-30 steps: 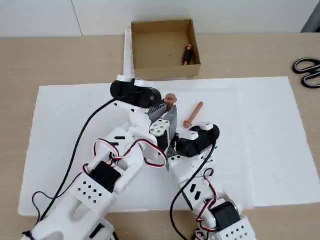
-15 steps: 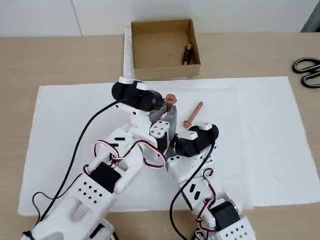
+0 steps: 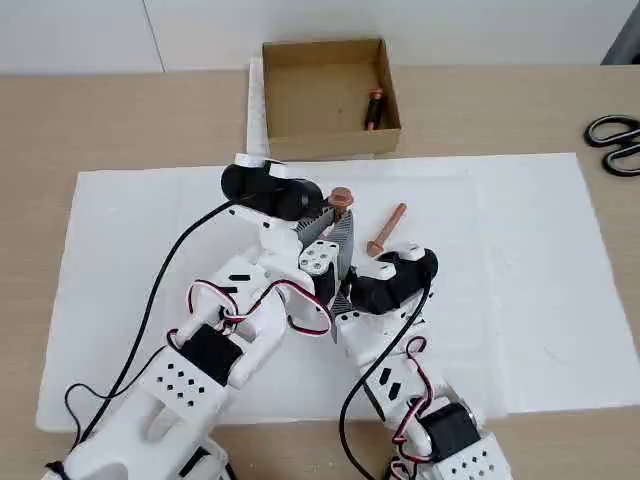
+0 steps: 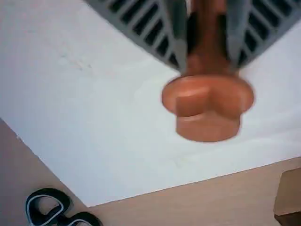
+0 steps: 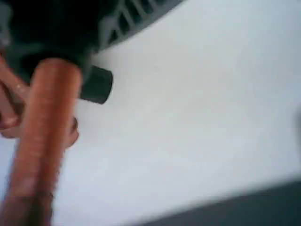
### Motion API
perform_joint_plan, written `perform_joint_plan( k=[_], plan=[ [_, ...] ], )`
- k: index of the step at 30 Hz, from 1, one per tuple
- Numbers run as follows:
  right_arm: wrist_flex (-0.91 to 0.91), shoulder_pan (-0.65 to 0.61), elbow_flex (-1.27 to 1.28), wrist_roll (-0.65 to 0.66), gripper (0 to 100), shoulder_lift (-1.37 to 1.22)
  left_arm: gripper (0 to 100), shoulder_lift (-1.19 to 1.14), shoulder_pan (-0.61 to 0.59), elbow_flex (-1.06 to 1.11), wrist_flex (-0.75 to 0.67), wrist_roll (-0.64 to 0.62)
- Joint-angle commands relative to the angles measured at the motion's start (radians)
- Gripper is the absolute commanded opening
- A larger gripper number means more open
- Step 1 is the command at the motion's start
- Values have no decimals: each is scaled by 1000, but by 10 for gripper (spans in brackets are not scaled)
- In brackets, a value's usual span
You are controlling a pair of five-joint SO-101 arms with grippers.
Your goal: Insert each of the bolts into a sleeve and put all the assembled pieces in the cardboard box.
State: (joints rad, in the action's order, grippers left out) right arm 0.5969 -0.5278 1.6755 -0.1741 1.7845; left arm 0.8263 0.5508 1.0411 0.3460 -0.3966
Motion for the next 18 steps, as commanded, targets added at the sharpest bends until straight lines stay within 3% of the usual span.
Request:
perform_joint_plan(
  k=[1,18],
  plan=[
    [-2,-2,8,-11,4,18,6,14,14,-2,-20,-11],
    [-2,-2,8,-11,4,18,6,12,14,-4,-20,-51]
  ],
)
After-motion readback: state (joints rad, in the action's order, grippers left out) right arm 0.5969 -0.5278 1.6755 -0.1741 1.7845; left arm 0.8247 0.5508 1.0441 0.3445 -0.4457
